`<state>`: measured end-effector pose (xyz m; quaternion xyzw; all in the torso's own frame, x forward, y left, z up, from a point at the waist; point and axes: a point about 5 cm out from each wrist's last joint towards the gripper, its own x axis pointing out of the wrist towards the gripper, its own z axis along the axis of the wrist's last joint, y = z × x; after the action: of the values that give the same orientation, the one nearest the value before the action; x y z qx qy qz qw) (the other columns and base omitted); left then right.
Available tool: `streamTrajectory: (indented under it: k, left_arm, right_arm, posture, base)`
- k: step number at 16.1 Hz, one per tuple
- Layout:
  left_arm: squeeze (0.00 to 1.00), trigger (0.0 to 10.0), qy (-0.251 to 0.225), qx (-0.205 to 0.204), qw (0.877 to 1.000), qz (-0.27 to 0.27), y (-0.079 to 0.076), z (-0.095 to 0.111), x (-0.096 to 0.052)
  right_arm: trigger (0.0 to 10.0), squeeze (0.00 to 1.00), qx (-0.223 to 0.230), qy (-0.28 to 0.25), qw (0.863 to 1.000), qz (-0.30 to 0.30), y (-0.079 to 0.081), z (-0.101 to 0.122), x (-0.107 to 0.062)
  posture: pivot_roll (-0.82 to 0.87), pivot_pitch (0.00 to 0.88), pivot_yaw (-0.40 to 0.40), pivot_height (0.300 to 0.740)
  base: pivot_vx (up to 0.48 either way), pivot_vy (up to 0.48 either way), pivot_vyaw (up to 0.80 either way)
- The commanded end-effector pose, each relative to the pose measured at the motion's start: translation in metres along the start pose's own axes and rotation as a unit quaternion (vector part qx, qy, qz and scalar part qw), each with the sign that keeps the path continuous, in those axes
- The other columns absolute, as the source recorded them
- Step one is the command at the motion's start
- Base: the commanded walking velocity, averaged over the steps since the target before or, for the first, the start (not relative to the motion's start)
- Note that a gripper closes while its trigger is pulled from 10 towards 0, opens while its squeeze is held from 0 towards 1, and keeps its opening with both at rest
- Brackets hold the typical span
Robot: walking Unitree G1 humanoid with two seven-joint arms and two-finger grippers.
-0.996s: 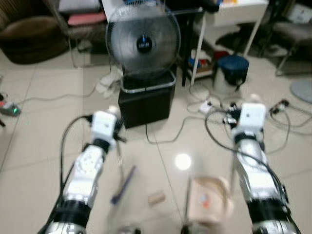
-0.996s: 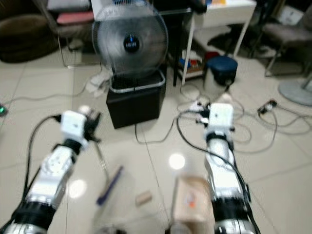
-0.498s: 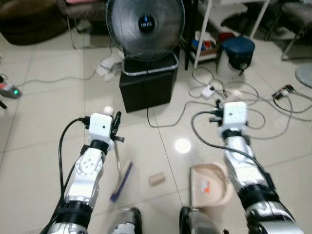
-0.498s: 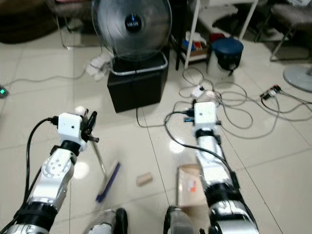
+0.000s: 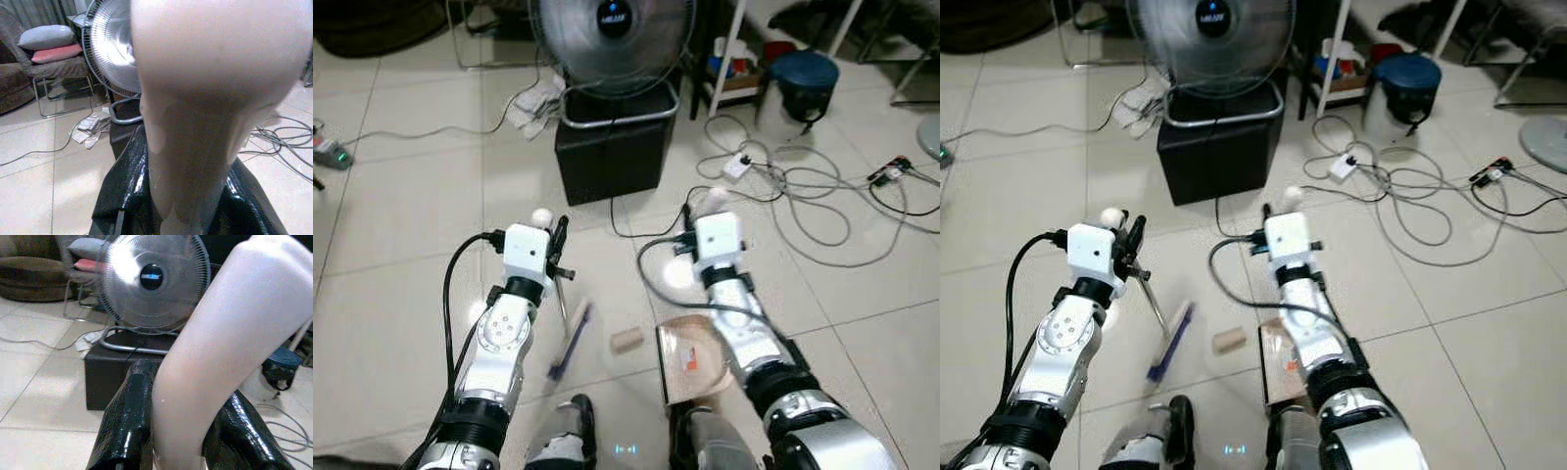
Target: Sweep floor
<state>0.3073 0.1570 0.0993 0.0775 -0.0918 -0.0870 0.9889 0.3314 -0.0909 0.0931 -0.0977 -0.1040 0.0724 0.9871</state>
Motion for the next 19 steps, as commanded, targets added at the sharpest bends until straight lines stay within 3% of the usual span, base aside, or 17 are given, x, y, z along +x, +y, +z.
streamTrajectory:
  k: [1, 7, 9, 14, 19]
  left_arm:
    - [0.0, 10.0, 0.02, 0.004, 1.0, -0.005, -0.004, -0.008, -0.005]
    - [0.0, 10.0, 0.026, -0.067, 0.997, -0.01, -0.029, -0.008, 0.002]
    - [0.0, 10.0, 0.017, -0.121, 0.992, -0.037, -0.043, -0.004, 0.004]
    - [0.0, 10.0, -0.005, -0.211, 0.973, -0.095, -0.066, 0.012, 0.009]
    - [0.0, 10.0, -0.004, -0.229, 0.963, -0.145, -0.08, 0.017, 0.008]
  right_arm:
    - [10.0, 0.0, -0.011, -0.013, 1.0, 0.003, 0.001, 0.004, 0.002]
    - [10.0, 0.0, -0.019, 0.013, 0.997, -0.077, -0.009, -0.004, 0.003]
    - [10.0, 0.0, -0.005, 0.016, 0.996, -0.085, -0.01, -0.005, 0.002]
    - [10.0, 0.0, 0.003, 0.021, 0.997, -0.077, -0.005, -0.007, 0.001]
    - [10.0, 0.0, 0.011, 0.019, 0.997, -0.073, -0.006, -0.008, 0.0]
  posture:
    - [0.06, 0.295, 0.006, 0.74]
    - [0.05, 0.306, 0.008, 0.74]
    - [0.04, 0.311, 0.009, 0.74]
    - [0.04, 0.307, 0.007, 0.74]
    - [0.03, 0.296, 0.011, 0.74]
  base:
    - [0.0, 0.0, 0.0]
    - [0.0, 0.0, 0.0]
    - [0.0, 0.0, 0.0]
    - [0.0, 0.0, 0.0]
    - [0.0, 0.0, 0.0]
